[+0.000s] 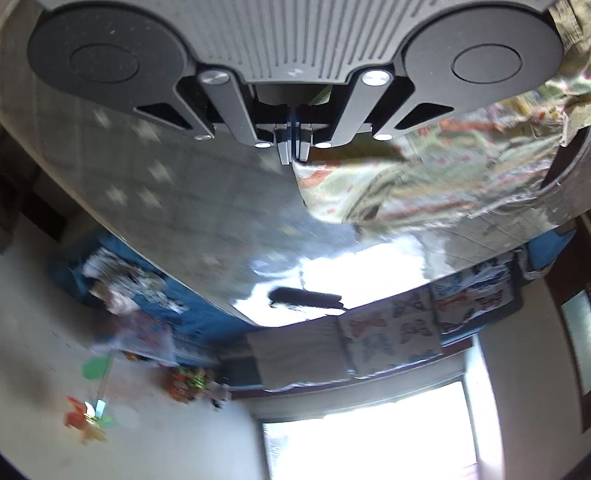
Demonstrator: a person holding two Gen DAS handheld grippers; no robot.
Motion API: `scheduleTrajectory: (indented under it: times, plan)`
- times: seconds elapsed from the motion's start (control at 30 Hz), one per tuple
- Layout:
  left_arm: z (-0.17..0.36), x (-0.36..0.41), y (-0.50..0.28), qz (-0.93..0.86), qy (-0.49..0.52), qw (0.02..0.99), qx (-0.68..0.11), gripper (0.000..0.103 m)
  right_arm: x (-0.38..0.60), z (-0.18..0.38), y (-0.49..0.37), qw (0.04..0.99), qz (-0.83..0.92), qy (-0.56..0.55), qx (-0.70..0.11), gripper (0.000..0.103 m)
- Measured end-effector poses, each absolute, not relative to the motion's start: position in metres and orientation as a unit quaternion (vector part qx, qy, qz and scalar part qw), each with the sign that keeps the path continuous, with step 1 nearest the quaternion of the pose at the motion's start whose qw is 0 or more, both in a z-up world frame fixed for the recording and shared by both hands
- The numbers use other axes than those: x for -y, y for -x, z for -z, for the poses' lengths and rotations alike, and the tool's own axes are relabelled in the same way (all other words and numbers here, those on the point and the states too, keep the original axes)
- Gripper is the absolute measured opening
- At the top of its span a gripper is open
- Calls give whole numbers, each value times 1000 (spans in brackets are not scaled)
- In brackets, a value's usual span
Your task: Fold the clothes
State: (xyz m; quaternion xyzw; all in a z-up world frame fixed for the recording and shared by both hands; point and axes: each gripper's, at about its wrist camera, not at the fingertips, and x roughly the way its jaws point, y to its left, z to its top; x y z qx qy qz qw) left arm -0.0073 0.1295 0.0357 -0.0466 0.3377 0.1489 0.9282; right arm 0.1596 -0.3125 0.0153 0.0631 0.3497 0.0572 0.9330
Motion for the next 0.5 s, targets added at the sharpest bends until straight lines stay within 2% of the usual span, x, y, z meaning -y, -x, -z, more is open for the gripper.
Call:
scheduleTrajectory:
  times: [0.1, 0.27, 0.33, 0.37, 0.43, 0.5]
  plan:
    - [-31, -129, 9, -149, 47, 924, -348, 2, 333, 2, -141, 923, -31, -76, -375, 3]
    - [-29, -127, 11, -149, 42, 922, -355, 7, 340, 6, -127, 925, -28, -38, -376, 26]
    - [-30, -127, 11, -149, 42, 922, -356, 9, 333, 3, -127, 928, -35, -15, -371, 42]
    - [-30, -127, 11, -149, 41, 921, -356, 11, 328, 2, -129, 928, -42, -3, -370, 45]
    - [-30, -127, 11, -151, 36, 921, -358, 17, 315, 3, -135, 928, -54, 34, -368, 50]
    - [-30, -128, 12, -157, 31, 920, -357, 33, 300, 7, -140, 929, -55, 78, -358, 59]
